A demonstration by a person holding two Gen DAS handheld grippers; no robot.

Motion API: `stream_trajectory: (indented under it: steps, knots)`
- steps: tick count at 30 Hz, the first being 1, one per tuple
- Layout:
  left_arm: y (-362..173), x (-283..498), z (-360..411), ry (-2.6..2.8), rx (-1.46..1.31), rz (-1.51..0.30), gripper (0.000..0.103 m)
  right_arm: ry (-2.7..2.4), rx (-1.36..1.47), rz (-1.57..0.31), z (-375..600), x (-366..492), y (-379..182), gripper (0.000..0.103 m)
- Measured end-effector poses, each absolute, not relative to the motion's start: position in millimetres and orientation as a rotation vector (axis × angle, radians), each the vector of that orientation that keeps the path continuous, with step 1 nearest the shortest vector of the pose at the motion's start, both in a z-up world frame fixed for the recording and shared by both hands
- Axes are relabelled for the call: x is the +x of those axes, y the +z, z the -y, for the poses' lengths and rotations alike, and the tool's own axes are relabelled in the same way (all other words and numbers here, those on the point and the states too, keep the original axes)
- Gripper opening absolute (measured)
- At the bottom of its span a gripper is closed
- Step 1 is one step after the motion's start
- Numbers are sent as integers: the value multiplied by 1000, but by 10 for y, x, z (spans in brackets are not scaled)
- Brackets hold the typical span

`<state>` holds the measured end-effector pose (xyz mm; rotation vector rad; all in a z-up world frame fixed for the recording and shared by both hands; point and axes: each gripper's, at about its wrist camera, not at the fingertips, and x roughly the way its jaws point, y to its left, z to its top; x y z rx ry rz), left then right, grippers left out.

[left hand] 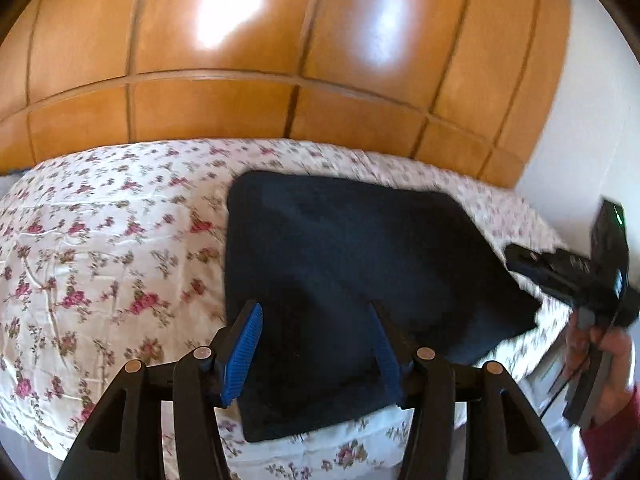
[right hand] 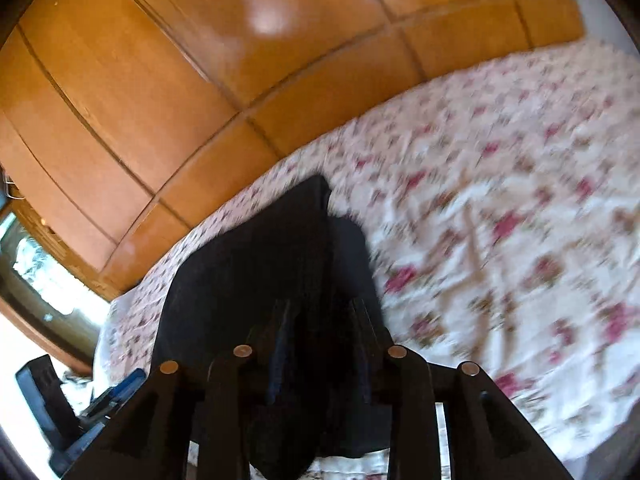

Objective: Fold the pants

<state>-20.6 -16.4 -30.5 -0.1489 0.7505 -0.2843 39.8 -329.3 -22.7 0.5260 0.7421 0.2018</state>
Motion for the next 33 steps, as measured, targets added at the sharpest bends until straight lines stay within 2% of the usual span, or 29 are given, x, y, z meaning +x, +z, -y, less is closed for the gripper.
stream_trajectory:
  steps: [5, 12, 24, 30, 32, 33]
  knots:
    - [-157, 35, 223, -250, -129, -763, 54, 225, 434, -744, 3099, 473, 43, 30]
    - [-251, 369, 571, -244, -32, -844, 54, 309, 296, -762, 2578, 747, 186, 30]
    - [-377, 663, 819, -236, 67, -858, 54, 215, 107, -828, 2373, 1265, -110, 30]
    - [-501, 778, 863, -232, 73, -875, 56, 151, 122, -836, 2530, 1375, -326, 27]
    - [-538, 801, 901, -224, 87, -875, 57, 97, 94, -828, 2557, 1401, -364, 27]
    - [-557, 811, 919, -223, 95, -873, 58, 56, 89, -835, 2605, 1436, -398, 31]
